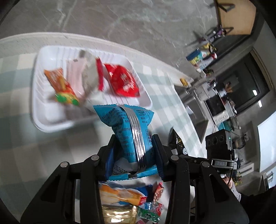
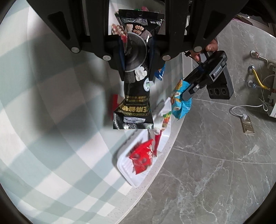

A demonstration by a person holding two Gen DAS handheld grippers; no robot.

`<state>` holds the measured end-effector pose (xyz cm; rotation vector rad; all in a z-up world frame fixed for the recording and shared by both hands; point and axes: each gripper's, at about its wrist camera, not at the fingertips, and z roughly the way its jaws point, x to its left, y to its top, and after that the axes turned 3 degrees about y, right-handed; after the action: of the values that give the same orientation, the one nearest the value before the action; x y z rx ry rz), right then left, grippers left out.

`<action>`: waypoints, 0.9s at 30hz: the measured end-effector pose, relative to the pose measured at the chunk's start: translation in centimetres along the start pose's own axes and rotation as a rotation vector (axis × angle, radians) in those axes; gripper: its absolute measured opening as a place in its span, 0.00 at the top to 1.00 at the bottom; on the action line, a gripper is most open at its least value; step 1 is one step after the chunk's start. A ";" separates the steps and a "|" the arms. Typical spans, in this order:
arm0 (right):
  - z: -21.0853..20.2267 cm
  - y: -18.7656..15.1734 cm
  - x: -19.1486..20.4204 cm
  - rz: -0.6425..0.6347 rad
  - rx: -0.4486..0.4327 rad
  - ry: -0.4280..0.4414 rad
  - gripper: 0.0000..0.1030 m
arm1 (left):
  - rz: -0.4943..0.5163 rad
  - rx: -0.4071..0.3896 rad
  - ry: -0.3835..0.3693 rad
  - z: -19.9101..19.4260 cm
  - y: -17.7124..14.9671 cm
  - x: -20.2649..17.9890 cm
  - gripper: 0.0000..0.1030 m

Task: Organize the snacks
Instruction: 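Lift the blue bag with the left tool while the right tool lifts the black bar toward the tray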

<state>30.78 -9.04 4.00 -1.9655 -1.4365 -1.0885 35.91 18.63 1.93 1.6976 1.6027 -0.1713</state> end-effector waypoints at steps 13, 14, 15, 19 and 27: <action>1.7 6.6 2.5 -0.098 0.004 -0.018 0.76 | -0.033 -0.071 0.128 -2.3 5.3 5.5 0.64; 1.9 7.3 2.7 -0.108 0.006 -0.022 0.76 | -0.035 -0.072 0.135 -2.3 5.6 5.8 0.64; 2.1 7.7 2.9 -0.118 0.008 -0.027 0.76 | -0.035 -0.072 0.141 -2.2 6.0 6.3 0.64; 3.3 10.4 3.7 -0.151 0.016 -0.046 0.76 | -0.029 -0.066 0.159 -1.9 7.1 7.4 0.64; 5.9 14.6 4.2 -0.197 0.047 -0.089 0.76 | -0.022 -0.054 0.198 -1.1 8.8 9.1 0.64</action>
<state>46.93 -7.25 5.17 -1.8930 -1.7170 -1.0500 45.13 27.34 1.18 1.6989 1.7542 0.0298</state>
